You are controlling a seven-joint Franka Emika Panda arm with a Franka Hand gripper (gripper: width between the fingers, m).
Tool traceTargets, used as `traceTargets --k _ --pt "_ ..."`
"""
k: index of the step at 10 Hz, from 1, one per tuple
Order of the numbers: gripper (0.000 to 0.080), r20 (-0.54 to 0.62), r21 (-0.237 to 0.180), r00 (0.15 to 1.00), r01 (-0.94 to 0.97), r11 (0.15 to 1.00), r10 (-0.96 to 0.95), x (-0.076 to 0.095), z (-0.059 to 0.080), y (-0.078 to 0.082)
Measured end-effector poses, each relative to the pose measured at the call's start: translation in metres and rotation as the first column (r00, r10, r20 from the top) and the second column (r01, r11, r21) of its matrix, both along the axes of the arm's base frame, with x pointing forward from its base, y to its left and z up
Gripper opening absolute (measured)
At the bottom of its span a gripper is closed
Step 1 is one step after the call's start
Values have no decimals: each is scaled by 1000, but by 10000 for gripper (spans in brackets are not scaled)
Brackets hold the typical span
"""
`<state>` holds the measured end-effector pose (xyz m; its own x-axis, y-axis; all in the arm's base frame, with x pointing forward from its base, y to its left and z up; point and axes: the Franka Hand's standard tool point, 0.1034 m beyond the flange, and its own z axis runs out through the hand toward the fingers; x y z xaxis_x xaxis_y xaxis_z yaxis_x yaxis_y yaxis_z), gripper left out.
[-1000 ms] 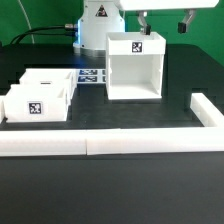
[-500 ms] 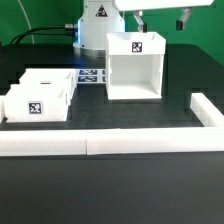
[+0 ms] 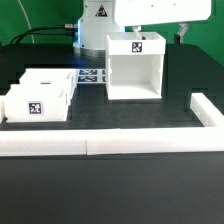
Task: Assemble drawer
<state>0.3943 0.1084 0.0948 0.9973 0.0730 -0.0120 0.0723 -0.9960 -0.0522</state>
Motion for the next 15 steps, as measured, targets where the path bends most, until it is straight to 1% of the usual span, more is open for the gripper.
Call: traceTargets --k 1,3,4,5,6,12,13,15 --pt "603 6 -1 1000 -3 1000 3 1 0 0" --pt "296 5 -1 1000 -3 1000 3 1 0 0" --pt "296 5 -1 1000 -3 1000 3 1 0 0" --pt "157 5 -1 1000 -3 1000 3 1 0 -1" --pt "45 6 -1 1000 -3 1000 3 1 0 0" --pt "36 6 -1 1000 -4 1000 4 2 0 0" --pt "37 7 0 1000 -16 1000 16 5 0 -2" --pt "38 26 8 1000 -5 1000 5 32 0 -7"
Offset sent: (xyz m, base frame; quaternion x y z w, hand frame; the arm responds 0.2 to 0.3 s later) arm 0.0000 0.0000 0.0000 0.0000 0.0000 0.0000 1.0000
